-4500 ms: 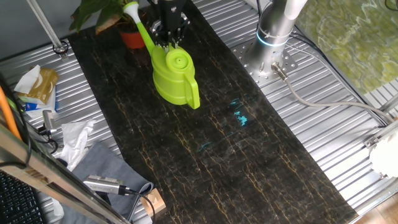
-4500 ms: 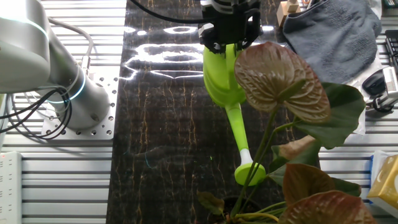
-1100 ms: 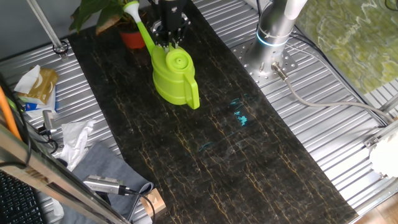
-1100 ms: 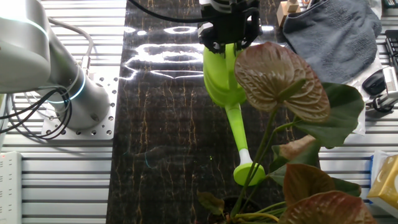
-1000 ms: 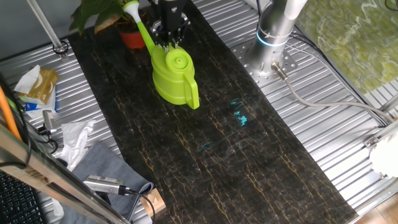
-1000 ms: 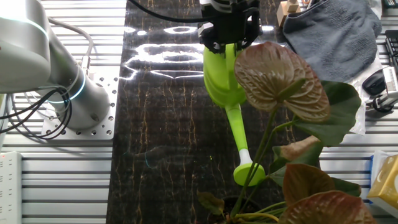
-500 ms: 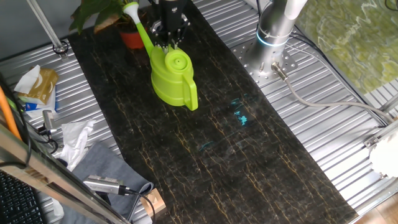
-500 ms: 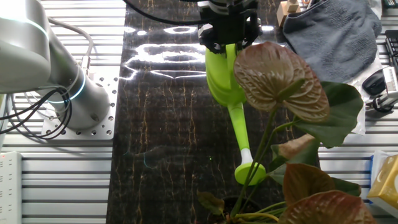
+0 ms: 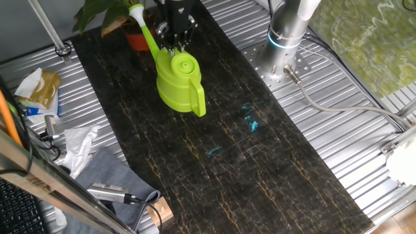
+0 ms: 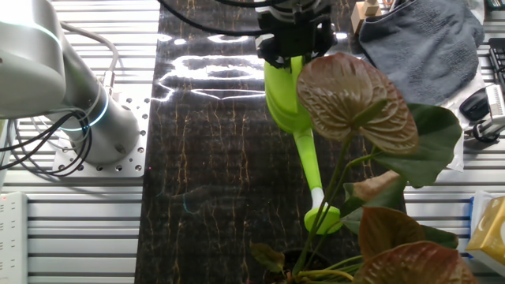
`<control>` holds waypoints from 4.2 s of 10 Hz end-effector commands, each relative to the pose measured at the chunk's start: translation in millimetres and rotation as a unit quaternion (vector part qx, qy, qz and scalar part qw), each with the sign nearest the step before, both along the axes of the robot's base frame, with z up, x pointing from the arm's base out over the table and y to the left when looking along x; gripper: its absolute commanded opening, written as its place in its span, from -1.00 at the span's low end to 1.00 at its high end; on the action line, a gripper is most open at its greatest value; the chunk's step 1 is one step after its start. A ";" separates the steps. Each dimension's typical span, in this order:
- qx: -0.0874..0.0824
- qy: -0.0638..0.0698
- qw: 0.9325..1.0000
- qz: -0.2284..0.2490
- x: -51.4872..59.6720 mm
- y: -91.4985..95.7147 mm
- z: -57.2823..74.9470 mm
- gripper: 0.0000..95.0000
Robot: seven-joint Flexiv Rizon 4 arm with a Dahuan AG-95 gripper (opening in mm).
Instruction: Water the plant
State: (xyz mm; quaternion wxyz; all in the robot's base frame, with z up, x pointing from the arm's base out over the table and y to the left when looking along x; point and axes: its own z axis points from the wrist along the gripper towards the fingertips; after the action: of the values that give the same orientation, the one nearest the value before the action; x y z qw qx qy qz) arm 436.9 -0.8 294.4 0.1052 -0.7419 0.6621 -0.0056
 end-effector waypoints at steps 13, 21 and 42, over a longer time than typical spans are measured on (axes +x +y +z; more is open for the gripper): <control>0.019 -0.004 1.000 0.014 11.6 -13.7 -1.7 -1.00; 0.027 -0.006 0.999 0.025 15.2 -21.2 -0.8 -1.00; 0.041 -0.012 0.999 0.032 11.6 -25.3 -2.3 -1.00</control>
State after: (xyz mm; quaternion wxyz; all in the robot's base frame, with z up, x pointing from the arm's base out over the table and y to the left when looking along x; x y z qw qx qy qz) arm 448.1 -26.3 291.9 0.1448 -0.7576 0.6362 0.0165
